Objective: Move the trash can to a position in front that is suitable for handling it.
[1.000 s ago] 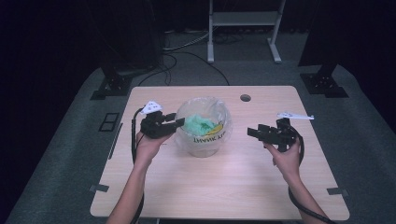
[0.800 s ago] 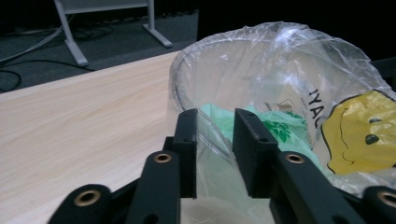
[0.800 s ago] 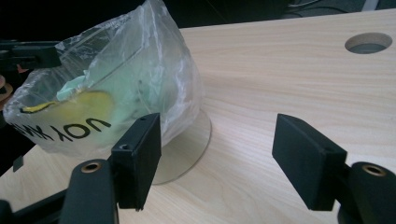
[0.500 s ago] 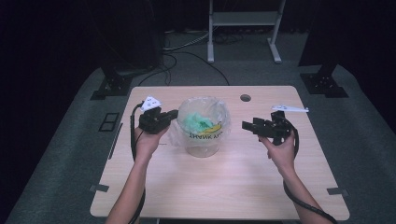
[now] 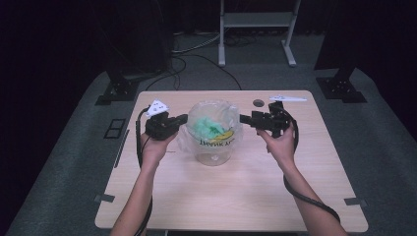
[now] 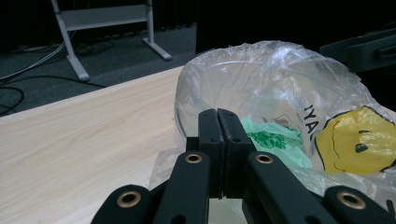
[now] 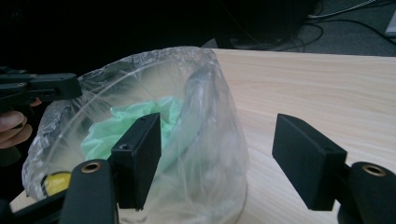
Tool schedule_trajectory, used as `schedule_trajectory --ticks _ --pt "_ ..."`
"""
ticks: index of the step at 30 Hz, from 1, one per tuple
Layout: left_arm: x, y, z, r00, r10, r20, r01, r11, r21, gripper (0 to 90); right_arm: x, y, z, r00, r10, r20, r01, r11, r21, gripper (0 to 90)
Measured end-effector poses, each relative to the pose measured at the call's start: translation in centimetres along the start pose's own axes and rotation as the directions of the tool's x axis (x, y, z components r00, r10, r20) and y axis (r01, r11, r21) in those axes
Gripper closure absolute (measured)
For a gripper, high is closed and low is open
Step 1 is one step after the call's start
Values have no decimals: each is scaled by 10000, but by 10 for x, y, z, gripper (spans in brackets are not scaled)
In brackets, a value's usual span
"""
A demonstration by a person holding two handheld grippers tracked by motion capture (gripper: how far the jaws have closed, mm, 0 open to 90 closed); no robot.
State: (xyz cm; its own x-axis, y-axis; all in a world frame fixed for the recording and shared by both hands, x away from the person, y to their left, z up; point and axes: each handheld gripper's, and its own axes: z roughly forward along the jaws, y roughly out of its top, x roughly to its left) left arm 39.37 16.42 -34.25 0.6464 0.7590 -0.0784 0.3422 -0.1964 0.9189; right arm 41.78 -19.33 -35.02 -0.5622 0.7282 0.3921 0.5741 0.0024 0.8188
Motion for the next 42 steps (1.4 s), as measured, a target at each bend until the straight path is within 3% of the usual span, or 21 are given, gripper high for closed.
schedule_trajectory --ticks 8,11,15,18,22,27,33,42 --pt "-1 5 -1 9999 18 128 -16 9999 -138 896 12 15 25 9981 -347 503 314 9974 649 371" --pt "-1 6 -2 9999 -42 150 46 9997 -229 896 14 17 31 9955 -508 794 437 9951 884 503" --pt "-1 8 -4 9998 3 213 3 9996 -294 896 17 18 34 9904 -811 1117 698 9924 1016 745" --pt "-3 10 -3 9997 7 231 0 9994 -338 895 22 20 32 9873 -952 1271 828 9916 994 861" --pt "-6 13 -2 9995 4 316 10 9991 -423 896 29 23 29 9895 -1083 958 980 9895 1064 892" --pt "-15 16 5 9985 128 531 -105 9990 -436 896 43 27 30 9916 -1281 193 1238 9807 1511 892" --pt "-30 18 18 9955 398 863 -370 9987 -346 896 48 30 34 9946 -814 -647 914 9812 1701 883" --pt "-45 14 33 9905 710 1174 -713 9975 -16 896 44 32 41 9917 71 -1287 160 9839 1777 870"
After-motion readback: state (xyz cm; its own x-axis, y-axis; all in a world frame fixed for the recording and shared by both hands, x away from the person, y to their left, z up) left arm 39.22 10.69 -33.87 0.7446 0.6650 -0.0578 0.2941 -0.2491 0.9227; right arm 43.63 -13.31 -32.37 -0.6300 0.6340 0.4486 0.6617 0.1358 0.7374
